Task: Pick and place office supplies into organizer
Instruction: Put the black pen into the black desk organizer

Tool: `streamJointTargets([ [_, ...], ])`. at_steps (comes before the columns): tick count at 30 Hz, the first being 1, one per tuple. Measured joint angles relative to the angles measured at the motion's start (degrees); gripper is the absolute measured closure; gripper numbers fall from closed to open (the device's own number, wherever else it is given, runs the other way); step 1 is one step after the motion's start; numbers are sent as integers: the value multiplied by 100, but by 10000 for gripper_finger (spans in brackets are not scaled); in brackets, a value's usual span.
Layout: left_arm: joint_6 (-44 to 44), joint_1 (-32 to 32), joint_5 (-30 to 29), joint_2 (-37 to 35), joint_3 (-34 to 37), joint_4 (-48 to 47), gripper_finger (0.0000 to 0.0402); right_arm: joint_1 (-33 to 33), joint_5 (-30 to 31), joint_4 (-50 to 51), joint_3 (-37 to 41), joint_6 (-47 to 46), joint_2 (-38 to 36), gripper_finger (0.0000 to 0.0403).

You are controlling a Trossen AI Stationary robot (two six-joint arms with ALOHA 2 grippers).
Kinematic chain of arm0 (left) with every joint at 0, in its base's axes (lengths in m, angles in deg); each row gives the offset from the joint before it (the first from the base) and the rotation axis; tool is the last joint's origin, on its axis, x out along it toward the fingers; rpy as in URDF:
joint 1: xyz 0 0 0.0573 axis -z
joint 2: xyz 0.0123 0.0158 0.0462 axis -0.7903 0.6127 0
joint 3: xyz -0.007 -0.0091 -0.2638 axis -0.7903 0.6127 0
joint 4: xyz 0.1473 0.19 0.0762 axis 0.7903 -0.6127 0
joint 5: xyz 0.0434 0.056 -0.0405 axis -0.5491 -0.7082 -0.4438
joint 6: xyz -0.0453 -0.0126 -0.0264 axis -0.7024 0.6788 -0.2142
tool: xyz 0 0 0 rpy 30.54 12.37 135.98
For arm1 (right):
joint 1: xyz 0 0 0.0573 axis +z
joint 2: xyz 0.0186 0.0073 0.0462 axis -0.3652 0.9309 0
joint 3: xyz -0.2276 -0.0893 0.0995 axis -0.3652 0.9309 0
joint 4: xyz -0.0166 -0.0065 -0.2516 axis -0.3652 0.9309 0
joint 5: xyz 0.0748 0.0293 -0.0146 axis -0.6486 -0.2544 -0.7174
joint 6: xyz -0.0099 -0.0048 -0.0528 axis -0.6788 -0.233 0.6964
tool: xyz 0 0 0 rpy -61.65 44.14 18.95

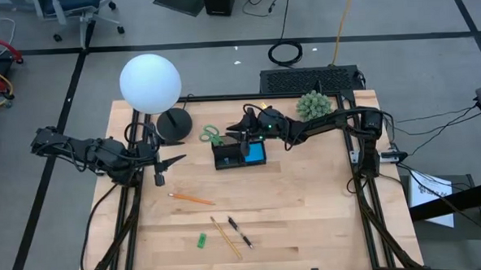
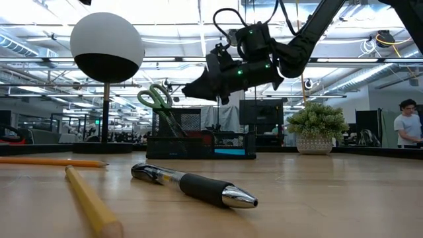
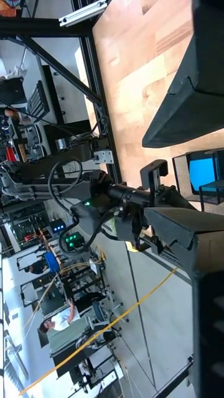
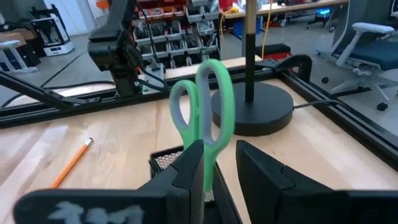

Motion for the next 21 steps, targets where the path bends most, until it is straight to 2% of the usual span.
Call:
streamJointTargets([
  [11,-7,-2,0,2,0,0,229,359,-7,-920,0,24,-26,323],
  [21,-8,-2,0,2,0,0,229,669,-592,-709,2,97,-681,332],
])
